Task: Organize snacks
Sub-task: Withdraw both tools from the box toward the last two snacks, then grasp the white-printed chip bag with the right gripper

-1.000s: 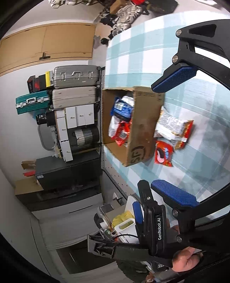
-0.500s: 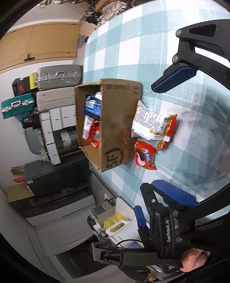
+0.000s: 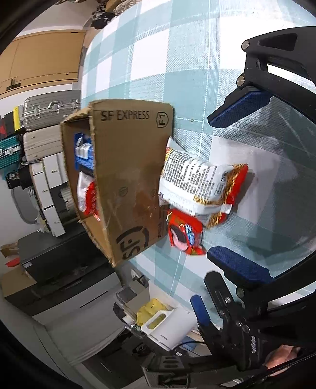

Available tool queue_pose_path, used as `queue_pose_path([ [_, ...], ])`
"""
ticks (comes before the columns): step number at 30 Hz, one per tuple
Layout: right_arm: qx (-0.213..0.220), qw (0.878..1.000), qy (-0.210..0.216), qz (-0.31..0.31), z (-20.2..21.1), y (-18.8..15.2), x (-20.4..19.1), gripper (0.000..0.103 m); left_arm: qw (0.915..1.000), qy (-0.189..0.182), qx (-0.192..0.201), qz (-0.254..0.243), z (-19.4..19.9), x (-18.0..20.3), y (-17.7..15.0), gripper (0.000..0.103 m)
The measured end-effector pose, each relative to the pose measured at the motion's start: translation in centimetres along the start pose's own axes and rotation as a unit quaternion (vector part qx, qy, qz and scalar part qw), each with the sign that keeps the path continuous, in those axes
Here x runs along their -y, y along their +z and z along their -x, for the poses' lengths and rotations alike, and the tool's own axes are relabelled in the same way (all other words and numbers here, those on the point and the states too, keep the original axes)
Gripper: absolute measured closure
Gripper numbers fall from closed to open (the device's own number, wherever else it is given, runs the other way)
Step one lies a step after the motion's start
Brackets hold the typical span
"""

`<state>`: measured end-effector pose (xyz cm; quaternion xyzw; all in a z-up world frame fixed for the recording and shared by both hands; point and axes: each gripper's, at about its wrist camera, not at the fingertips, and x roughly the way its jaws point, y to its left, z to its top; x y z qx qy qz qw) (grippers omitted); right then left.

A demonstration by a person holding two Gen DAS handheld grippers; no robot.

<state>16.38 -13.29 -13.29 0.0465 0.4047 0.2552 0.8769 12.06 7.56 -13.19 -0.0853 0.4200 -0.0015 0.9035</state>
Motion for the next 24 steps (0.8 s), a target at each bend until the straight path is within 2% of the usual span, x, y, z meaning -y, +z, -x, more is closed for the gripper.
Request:
queue_pose_path([
  [9,-0.022,1.0,-0.005,0.007,-3.3,1.1,0.0,0.003,0.9999,0.0,-0.011,0.007,-1.5,-0.9,-0.2,0.001],
  [15,-0.029,0.999,-0.012,0.01,-4.9,2.1,-0.2,0.013,0.9997,-0.006,-0.019,0.015,-2.2,-1.5,-0.1,0.001],
  [18,-0.031,0.999,-0.006,0.012,-5.2,2.4,-0.4,0.024,0.9996,-0.004,-0.021,0.018,-2.4,-1.9,-0.1,0.001],
  [19,-0.031,0.999,-0.006,0.015,-5.2,2.5,-0.5,0.03,0.9996,-0.004,-0.022,0.019,-2.6,-2.0,0.0,0.001],
  [21,-0.033,0.999,-0.009,0.026,-5.4,2.5,-0.7,0.035,0.9995,-0.006,-0.022,0.022,-2.6,-2.1,0.0,0.001],
  [23,-0.038,0.999,0.009,0.031,-5.2,2.1,-0.8,0.048,0.9995,-0.006,-0.023,0.022,-2.6,-2.2,0.0,0.001],
  [24,-0.038,0.999,0.016,0.029,-5.2,2.0,-0.7,0.049,0.9995,-0.006,-0.022,0.023,-2.6,-2.2,0.1,0.001],
])
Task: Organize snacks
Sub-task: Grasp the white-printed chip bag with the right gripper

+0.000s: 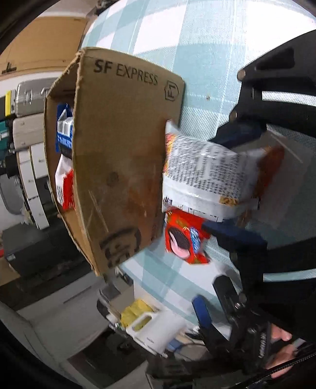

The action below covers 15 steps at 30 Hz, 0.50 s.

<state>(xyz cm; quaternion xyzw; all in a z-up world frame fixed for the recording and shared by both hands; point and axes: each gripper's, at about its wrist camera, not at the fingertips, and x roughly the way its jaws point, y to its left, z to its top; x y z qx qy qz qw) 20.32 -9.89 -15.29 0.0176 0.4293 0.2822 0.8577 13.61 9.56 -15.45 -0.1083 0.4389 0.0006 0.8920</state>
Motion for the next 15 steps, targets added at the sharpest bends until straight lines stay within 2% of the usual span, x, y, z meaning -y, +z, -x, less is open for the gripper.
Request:
queue_pose_path([
  [8,0.009,0.999,0.016,-0.039,0.7,-0.8,0.7,0.052,1.0,0.003,0.0,-0.004,0.4,0.1,-0.1,0.001],
  [15,0.023,0.999,0.02,-0.033,2.5,-1.9,0.4,0.052,1.0,0.005,-0.005,-0.003,0.7,0.3,-0.3,0.001],
])
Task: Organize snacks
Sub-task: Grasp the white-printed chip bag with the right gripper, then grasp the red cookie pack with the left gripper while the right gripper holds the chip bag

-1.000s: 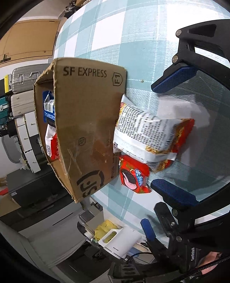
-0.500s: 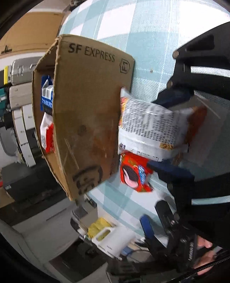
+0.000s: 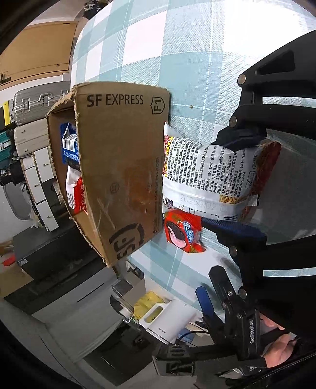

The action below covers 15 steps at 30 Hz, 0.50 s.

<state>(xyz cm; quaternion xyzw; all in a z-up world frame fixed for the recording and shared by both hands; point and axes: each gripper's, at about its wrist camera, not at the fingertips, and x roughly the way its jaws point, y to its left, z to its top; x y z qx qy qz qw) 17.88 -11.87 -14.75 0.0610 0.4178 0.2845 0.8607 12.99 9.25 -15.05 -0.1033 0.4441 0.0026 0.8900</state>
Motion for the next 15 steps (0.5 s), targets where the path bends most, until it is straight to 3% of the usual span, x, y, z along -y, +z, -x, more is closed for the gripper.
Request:
queue_pose_path([
  [15,0.021,1.0,0.013,-0.004,3.4,-1.6,0.6,0.052,0.9999,0.01,-0.006,-0.006,0.1,1.2,0.4,0.001],
])
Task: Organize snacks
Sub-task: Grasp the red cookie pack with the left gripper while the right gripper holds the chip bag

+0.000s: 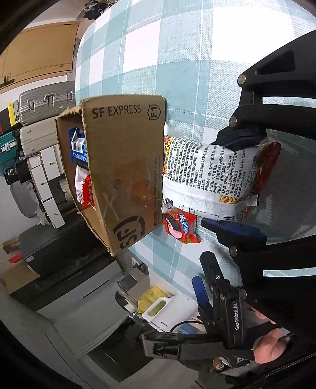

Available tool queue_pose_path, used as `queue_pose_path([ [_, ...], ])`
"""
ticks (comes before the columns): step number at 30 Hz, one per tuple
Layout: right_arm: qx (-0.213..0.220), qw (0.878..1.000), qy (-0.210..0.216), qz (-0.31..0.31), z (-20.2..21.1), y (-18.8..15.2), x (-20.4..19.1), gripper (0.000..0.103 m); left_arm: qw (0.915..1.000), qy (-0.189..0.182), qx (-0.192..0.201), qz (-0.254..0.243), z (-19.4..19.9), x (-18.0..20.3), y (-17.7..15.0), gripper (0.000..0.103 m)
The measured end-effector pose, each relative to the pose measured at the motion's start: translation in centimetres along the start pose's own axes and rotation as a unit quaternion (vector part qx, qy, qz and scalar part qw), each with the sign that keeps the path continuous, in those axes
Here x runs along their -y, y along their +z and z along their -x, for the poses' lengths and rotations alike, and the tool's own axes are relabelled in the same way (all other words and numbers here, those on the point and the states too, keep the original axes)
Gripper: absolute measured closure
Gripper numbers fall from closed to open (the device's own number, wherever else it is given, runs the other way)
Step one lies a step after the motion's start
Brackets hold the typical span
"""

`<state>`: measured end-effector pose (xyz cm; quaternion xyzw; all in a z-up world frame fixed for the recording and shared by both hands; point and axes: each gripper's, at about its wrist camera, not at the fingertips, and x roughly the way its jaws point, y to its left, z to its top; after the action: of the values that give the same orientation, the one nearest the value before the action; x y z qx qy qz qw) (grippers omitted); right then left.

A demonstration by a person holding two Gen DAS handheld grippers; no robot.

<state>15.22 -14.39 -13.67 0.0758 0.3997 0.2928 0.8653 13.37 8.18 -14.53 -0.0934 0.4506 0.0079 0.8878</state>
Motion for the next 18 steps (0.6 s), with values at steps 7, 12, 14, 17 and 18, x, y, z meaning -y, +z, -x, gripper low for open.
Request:
queue_pose_path([
  [7,0.006,1.0,0.004,-0.013,0.6,-0.2,0.8,0.052,0.9999,-0.003,-0.012,-0.011,-1.0,1.2,0.8,0.001],
  [12,0.01,1.0,0.002,-0.019,1.3,-0.5,1.5,0.052,0.9996,0.002,-0.018,-0.02,-1.8,2.3,1.3,0.001],
  [14,0.008,1.0,0.001,-0.022,1.5,-0.6,1.7,0.052,0.9996,0.0,-0.022,-0.02,-2.2,2.6,1.6,0.001],
  [17,0.008,1.0,-0.002,-0.023,1.7,-0.7,1.9,0.052,0.9994,-0.002,-0.027,-0.019,-2.7,3.0,2.1,0.001],
  [18,0.008,1.0,-0.002,-0.023,1.9,-0.8,2.0,0.052,0.9994,-0.001,-0.029,-0.017,-3.0,3.1,2.3,0.001],
])
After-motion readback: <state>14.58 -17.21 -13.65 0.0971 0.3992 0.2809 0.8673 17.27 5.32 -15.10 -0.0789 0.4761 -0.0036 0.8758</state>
